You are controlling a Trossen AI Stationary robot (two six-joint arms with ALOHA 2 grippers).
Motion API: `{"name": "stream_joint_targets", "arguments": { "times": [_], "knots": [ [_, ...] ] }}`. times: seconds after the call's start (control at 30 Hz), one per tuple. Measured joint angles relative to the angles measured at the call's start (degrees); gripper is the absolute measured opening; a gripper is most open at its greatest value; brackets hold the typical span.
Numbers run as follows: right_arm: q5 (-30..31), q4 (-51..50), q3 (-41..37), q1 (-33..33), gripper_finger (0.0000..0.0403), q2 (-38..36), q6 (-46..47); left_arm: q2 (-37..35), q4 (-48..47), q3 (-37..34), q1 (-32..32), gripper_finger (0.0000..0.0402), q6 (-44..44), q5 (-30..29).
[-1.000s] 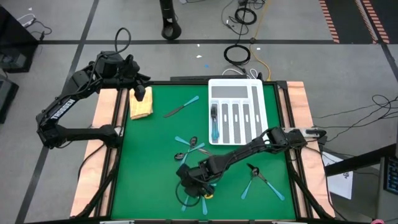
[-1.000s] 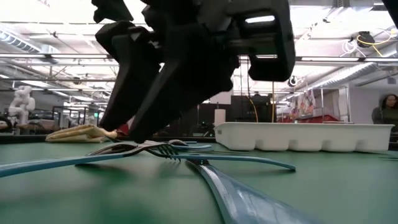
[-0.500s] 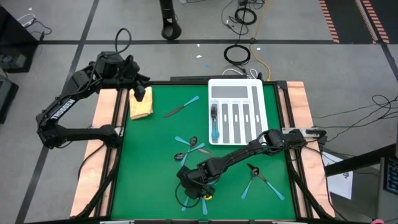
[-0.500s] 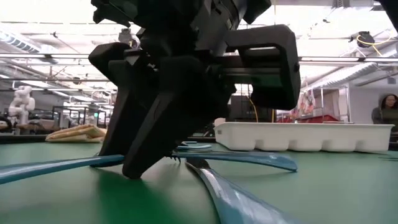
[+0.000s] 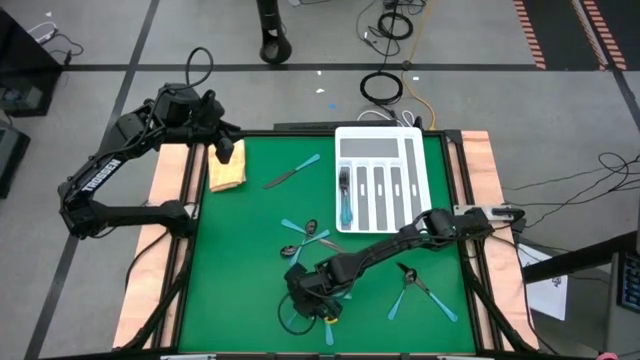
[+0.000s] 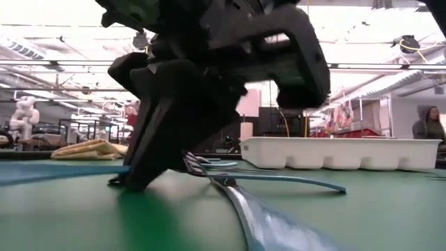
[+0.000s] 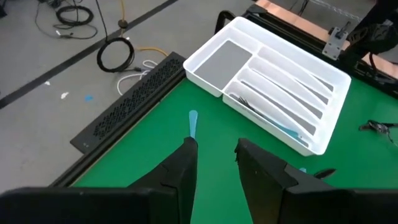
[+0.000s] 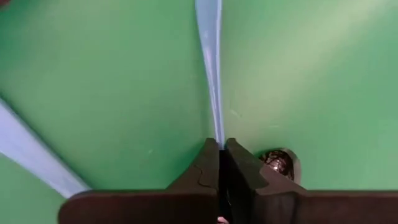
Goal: Sort silverware
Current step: Put the blue fork into the silverware organizer
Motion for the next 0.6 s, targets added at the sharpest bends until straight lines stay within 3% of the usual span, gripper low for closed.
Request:
{"name": "stream_joint_targets", "arguments": {
  "times": [0.2, 0.27, 0.43, 0.6],
  "knots": [
    [0.1, -5.0, 13.1, -0.7, 0.0001, -0.1, -2.4, 0.2, 0.0, 0.0, 0.0, 0.0121, -6.1, -1.3],
    [4.0, -9.6, 18.0, -1.1, 0.0001, -0.1, -6.1, 0.2, 0.0, 0.0, 0.0, 0.0121, -7.5, -1.3],
    [21.6, -21.6, 26.2, -3.2, 0.0001, -0.1, -16.8, 0.2, 0.0, 0.0, 0.0, 0.0121, -10.3, 2.4],
    [45.4, -24.4, 29.2, -6.3, 0.0, -1.1, -27.8, 0.2, 0.9, 0.0, 0.0, 0.0121, -13.8, 9.0]
  ]
}}
